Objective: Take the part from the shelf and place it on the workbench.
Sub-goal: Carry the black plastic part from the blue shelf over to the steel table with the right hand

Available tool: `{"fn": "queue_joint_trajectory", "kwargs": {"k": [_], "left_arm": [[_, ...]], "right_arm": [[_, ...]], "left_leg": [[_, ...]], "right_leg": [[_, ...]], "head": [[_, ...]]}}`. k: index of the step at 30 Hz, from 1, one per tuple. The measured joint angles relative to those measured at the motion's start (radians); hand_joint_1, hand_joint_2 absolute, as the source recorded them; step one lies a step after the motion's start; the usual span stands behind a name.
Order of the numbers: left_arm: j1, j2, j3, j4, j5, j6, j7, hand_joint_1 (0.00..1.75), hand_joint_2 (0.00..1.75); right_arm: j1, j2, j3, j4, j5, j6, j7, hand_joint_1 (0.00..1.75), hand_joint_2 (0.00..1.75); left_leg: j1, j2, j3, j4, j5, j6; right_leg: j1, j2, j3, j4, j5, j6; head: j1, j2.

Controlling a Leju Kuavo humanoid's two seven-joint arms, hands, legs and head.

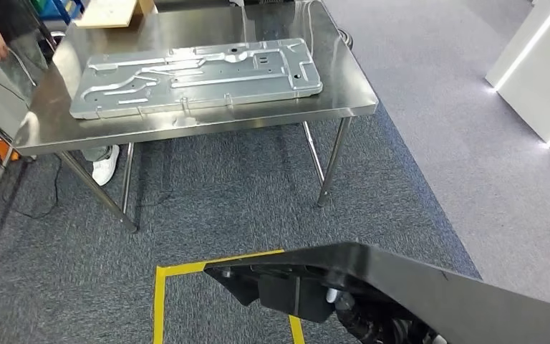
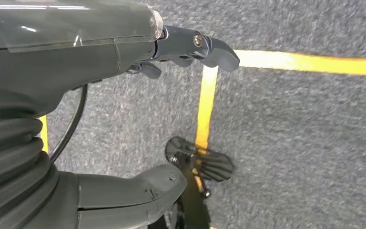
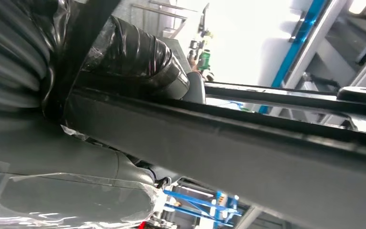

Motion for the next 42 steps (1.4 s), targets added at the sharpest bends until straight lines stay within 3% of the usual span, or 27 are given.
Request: {"fn": "queue_joint_trajectory", "kwargs": {"k": [2,3,4,7,8,9,10,12,14,17,18,20,22,23,24,25,27,29,31,33,35,37,39,40,42], "left_arm": [[-0.003,0.000,0.000,0.000,0.000,0.000,-0.002,0.00,1.75],[-0.005,0.000,0.000,0.000,0.000,0.000,-0.002,0.00,1.75],[-0.006,0.000,0.000,0.000,0.000,0.000,-0.003,0.00,1.75],[-0.005,0.000,0.000,0.000,-0.001,0.000,-0.003,0.00,1.75],[-0.005,0.000,0.000,0.000,-0.002,0.000,-0.003,0.00,1.75],[-0.004,0.000,0.000,0.000,-0.002,0.000,-0.003,0.00,1.75],[-0.004,0.000,0.000,0.000,-0.003,0.000,-0.004,0.00,1.75],[-0.005,-0.005,0.001,0.001,-0.003,-0.001,-0.005,0.00,1.75],[-0.011,-0.011,0.002,0.001,-0.003,-0.001,-0.005,0.00,1.75],[-0.014,-0.012,0.004,0.001,-0.004,-0.002,-0.008,0.00,1.75],[-0.014,-0.012,0.004,0.001,-0.005,-0.002,-0.009,0.00,1.75],[-0.017,-0.013,0.005,0.001,-0.008,-0.002,-0.010,0.00,1.75],[-0.016,-0.012,0.006,0.001,-0.009,-0.002,-0.011,0.00,1.75],[-0.014,-0.012,0.006,0.001,-0.009,-0.002,-0.011,0.00,1.75],[-0.011,-0.012,0.006,0.001,-0.009,-0.002,-0.011,0.00,1.75],[-0.009,-0.012,0.006,0.001,-0.009,-0.002,-0.011,0.00,1.75],[-0.005,-0.012,0.007,0.001,-0.009,-0.002,-0.012,0.00,1.75],[-0.004,-0.012,0.008,0.001,-0.010,-0.003,-0.011,0.00,1.75],[-0.005,-0.012,0.008,0.001,-0.010,-0.003,-0.012,0.00,1.75],[-0.006,-0.012,0.008,0.001,-0.010,-0.003,-0.013,0.00,1.75],[-0.006,-0.012,0.008,0.001,-0.010,-0.003,-0.014,0.00,1.75],[-0.006,-0.012,0.008,0.001,-0.010,-0.003,-0.014,0.00,1.75],[-0.005,-0.012,0.008,0.001,-0.010,-0.003,-0.014,0.00,1.75],[-0.004,-0.012,0.008,0.001,-0.010,-0.003,-0.014,0.00,1.75],[-0.004,-0.014,0.008,0.001,-0.010,-0.003,-0.014,0.00,1.75]], "right_arm": [[-0.001,0.000,0.001,-0.001,0.000,0.000,0.000,1.73,1.75],[-0.002,0.000,0.001,-0.002,0.000,-0.001,-0.001,1.73,1.75],[-0.002,0.000,0.001,-0.002,0.000,-0.001,-0.001,1.73,1.75],[0.000,0.000,0.003,-0.002,0.000,-0.004,0.000,1.73,1.75],[0.001,0.000,0.003,-0.002,0.001,-0.007,0.000,1.73,1.75],[0.002,0.000,0.003,-0.002,0.004,-0.012,0.001,1.73,1.75],[0.002,0.000,0.003,-0.002,0.013,-0.019,0.000,1.73,1.75],[0.004,-0.003,0.002,-0.002,0.055,-0.040,-0.005,1.73,1.75],[0.008,-0.011,0.002,-0.001,0.101,-0.058,-0.009,1.73,1.75],[0.007,-0.024,0.002,-0.003,0.120,-0.068,-0.006,1.73,1.75],[0.006,-0.025,0.002,-0.003,0.119,-0.071,-0.005,1.73,1.75],[0.005,-0.025,0.002,-0.003,0.120,-0.076,-0.003,1.73,1.75],[0.005,-0.026,0.002,-0.003,0.120,-0.076,-0.002,1.73,1.75],[0.006,-0.026,0.002,-0.003,0.120,-0.076,-0.002,1.73,1.75],[0.006,-0.026,0.002,-0.003,0.120,-0.076,-0.002,1.73,1.75],[0.006,-0.026,0.002,-0.003,0.120,-0.076,-0.002,1.73,1.75],[0.006,-0.026,0.003,-0.003,0.121,-0.076,-0.002,1.73,1.75],[0.005,-0.026,0.003,-0.003,0.121,-0.076,-0.002,1.73,1.75],[0.005,-0.027,0.004,-0.003,0.121,-0.076,-0.002,1.73,1.75],[0.003,-0.028,0.004,-0.004,0.121,-0.076,-0.002,1.73,1.75],[0.002,-0.030,0.004,-0.004,0.121,-0.076,-0.003,1.73,1.75],[0.002,-0.031,0.004,-0.004,0.121,-0.077,-0.003,1.73,1.75],[0.002,-0.032,0.004,-0.003,0.121,-0.077,-0.003,1.73,1.75],[0.002,-0.033,0.004,-0.003,0.121,-0.077,-0.003,1.73,1.75],[0.002,-0.034,0.004,-0.003,0.121,-0.079,-0.004,1.73,1.75]], "left_leg": [[0.003,0.000,0.019,-0.010,-0.001,0.013],[0.004,0.000,0.030,-0.012,-0.005,0.020],[0.004,0.000,0.037,-0.014,-0.010,0.025],[0.002,-0.001,0.058,-0.014,-0.034,0.030],[0.002,-0.002,0.070,-0.014,-0.044,0.030],[0.002,-0.004,0.084,-0.014,-0.055,0.028],[0.001,-0.007,0.101,-0.014,-0.066,0.026],[0.002,-0.016,0.126,-0.017,-0.089,0.019],[0.003,-0.027,0.144,-0.023,-0.103,0.009],[0.001,-0.030,0.167,-0.018,-0.104,-0.005],[0.000,-0.024,0.160,0.004,-0.109,-0.009],[0.003,-0.010,0.103,0.105,-0.142,-0.019],[0.009,-0.004,0.014,0.218,-0.195,-0.029],[0.011,-0.002,-0.016,0.241,-0.210,-0.034],[0.013,-0.001,-0.031,0.231,-0.205,-0.038],[0.015,0.000,-0.031,0.189,-0.174,-0.042],[0.017,0.002,-0.016,0.073,-0.068,-0.043],[0.013,0.004,-0.006,0.016,-0.007,-0.031],[0.010,0.004,0.002,0.013,-0.006,-0.013],[0.012,0.004,0.016,0.005,-0.007,0.000],[0.013,0.005,0.031,-0.002,-0.015,0.011],[0.011,0.005,0.044,-0.003,-0.029,0.017],[0.008,0.004,0.064,-0.003,-0.047,0.018],[0.006,0.003,0.078,-0.003,-0.058,0.017],[0.003,0.001,0.108,-0.006,-0.080,0.016]], "right_leg": [[-0.002,-0.002,-0.011,0.045,0.007,0.011],[-0.003,-0.003,-0.034,0.087,0.005,0.015],[-0.004,-0.004,-0.069,0.142,-0.008,0.019],[-0.006,-0.006,-0.194,0.290,-0.091,0.026],[-0.006,-0.006,-0.218,0.297,-0.103,0.026],[-0.005,-0.006,-0.227,0.273,-0.094,0.022],[-0.002,-0.005,-0.223,0.224,-0.059,0.017],[0.006,0.019,-0.208,0.105,0.059,0.001],[0.016,0.047,-0.196,0.034,0.123,-0.015],[0.014,0.040,-0.159,0.004,0.118,-0.031],[0.010,0.034,-0.144,-0.001,0.114,-0.034],[0.006,0.025,-0.122,-0.005,0.100,-0.038],[0.004,0.019,-0.106,-0.005,0.081,-0.038],[0.002,0.018,-0.095,-0.004,0.071,-0.036],[-0.001,0.017,-0.081,-0.004,0.059,-0.033],[-0.003,0.017,-0.066,-0.003,0.047,-0.030],[-0.005,0.017,-0.037,0.000,0.020,-0.020],[-0.005,0.018,-0.021,0.000,0.001,-0.007],[-0.004,0.019,-0.014,0.002,-0.005,0.005],[-0.005,0.011,-0.024,0.037,-0.006,0.013],[-0.007,0.001,-0.085,0.141,-0.028,0.021],[-0.008,-0.003,-0.175,0.264,-0.077,0.026],[-0.008,-0.003,-0.234,0.305,-0.096,0.024],[-0.007,-0.003,-0.243,0.284,-0.077,0.020],[0.002,-0.005,-0.222,0.164,0.028,0.002]], "head": [[0.000,0.000],[0.000,0.000],[0.000,0.000],[0.000,0.000],[0.000,0.000],[0.000,0.000],[0.000,0.000],[0.000,0.000],[0.001,0.000],[0.002,0.000],[0.002,0.000],[0.002,0.000],[0.001,0.000],[0.001,0.000],[0.001,0.000],[0.001,0.000],[0.002,0.000],[0.002,0.000],[0.001,0.000],[0.002,0.000],[0.002,0.000],[0.002,0.000],[0.002,0.000],[0.002,0.000],[0.002,0.000]]}}
